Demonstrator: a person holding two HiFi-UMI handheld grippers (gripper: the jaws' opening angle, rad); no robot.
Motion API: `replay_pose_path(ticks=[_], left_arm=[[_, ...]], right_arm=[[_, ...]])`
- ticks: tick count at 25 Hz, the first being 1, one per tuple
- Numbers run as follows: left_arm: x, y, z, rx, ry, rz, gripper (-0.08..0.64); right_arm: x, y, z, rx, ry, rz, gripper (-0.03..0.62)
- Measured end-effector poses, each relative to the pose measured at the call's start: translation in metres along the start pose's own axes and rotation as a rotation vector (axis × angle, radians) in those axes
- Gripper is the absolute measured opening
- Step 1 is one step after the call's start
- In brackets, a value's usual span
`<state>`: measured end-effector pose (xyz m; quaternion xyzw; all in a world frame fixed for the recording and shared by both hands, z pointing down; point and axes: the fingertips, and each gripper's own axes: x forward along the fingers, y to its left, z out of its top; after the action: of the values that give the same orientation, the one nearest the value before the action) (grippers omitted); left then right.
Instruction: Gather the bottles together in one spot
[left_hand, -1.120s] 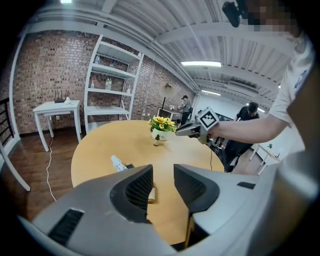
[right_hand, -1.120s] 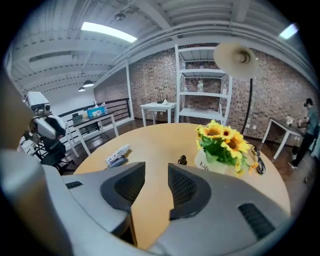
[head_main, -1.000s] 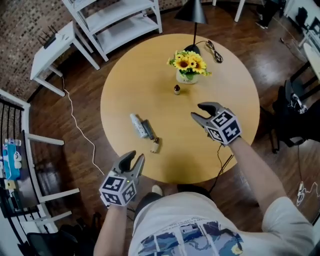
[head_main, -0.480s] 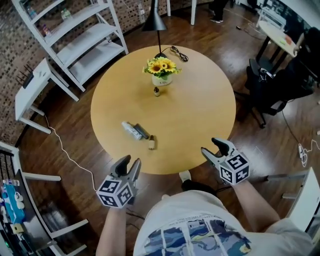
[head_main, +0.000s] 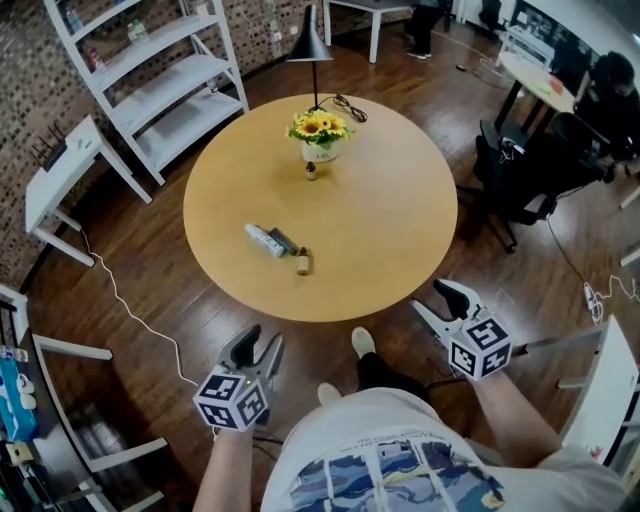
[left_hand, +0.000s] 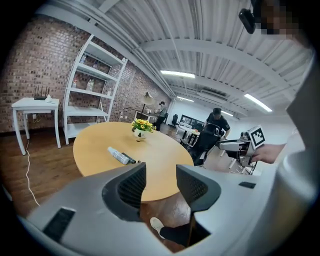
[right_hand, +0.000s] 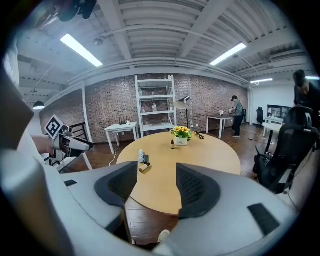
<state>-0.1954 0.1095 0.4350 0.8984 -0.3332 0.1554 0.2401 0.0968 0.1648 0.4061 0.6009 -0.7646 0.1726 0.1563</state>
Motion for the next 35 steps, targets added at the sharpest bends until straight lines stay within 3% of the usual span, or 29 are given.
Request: replay_pose_path(ticks=[11, 18, 24, 29, 35], left_arm=[[-0.036, -0.013, -0.029, 0.004, 0.015, 0.004, 0.163], [-0.027, -0.008, -0.037, 0.006, 0.036, 0.011, 0.192], [0.025, 0.0, -0.046, 0.024, 0.111, 0.011, 0.192], [0.098, 0.025, -0.055, 0.042, 0.203, 0.059, 0.192], [0.194, 0.056, -0.057, 0.017, 0.313, 0.111, 0.192]], right_arm=[[-0.015, 0.035, -0.019, -0.011, 0.011, 0.022, 0.264], [-0.016, 0.034, -0.024, -0.009, 0.026, 0.025, 0.264], [-0.007, 0.015, -0.031, 0.007, 0.052, 0.034, 0.265], [0.013, -0.009, -0.035, 0.026, 0.088, 0.06, 0.264], [0.05, -0.055, -0.026, -0.047, 0.129, 0.086, 0.264]])
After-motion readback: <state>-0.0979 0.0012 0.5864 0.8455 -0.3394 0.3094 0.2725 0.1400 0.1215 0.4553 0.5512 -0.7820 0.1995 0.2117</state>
